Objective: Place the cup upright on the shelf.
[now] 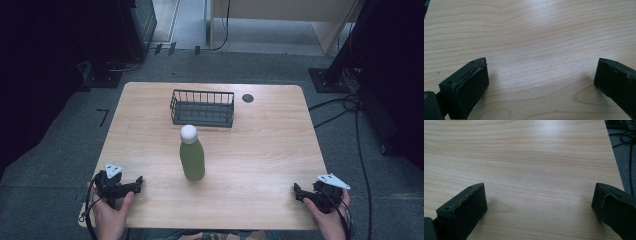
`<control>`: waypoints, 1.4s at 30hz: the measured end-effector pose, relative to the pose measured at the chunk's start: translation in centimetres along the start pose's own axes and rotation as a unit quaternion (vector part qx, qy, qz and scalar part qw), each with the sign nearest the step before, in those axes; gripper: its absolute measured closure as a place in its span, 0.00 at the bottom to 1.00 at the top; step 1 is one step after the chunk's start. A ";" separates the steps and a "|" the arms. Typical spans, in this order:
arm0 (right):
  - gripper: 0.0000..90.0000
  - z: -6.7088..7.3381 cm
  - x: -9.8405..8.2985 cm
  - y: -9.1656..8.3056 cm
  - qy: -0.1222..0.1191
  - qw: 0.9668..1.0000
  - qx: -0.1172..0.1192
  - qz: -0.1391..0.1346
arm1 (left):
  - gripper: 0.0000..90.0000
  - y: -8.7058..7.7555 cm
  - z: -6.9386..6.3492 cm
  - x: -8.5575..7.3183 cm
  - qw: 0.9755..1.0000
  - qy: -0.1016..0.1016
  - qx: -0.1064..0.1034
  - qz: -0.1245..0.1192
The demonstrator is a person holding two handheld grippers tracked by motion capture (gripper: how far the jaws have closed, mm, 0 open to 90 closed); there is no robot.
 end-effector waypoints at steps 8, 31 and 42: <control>0.00 0.0 0.0 0.0 0.000 1.000 0.000 0.000 | 0.00 0.0 0.0 0.0 1.000 0.000 0.000 0.000; 0.00 -0.5 0.5 -1.0 0.015 1.000 -0.004 -0.011 | 0.00 0.0 0.0 0.0 1.000 0.000 0.000 0.000; 0.00 0.0 1.0 -1.8 0.006 1.000 -0.003 -0.016 | 0.00 0.0 0.0 0.0 1.000 0.000 0.000 0.000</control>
Point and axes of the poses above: each handheld gripper's, and its own axes: y roughly forward along the jaws, x roughly out of its top, z roughly to its left, the point moved 9 cm from there along y, roughly forward along the jaws, and after that the axes turned 11 degrees about z, right-handed, at the moved point
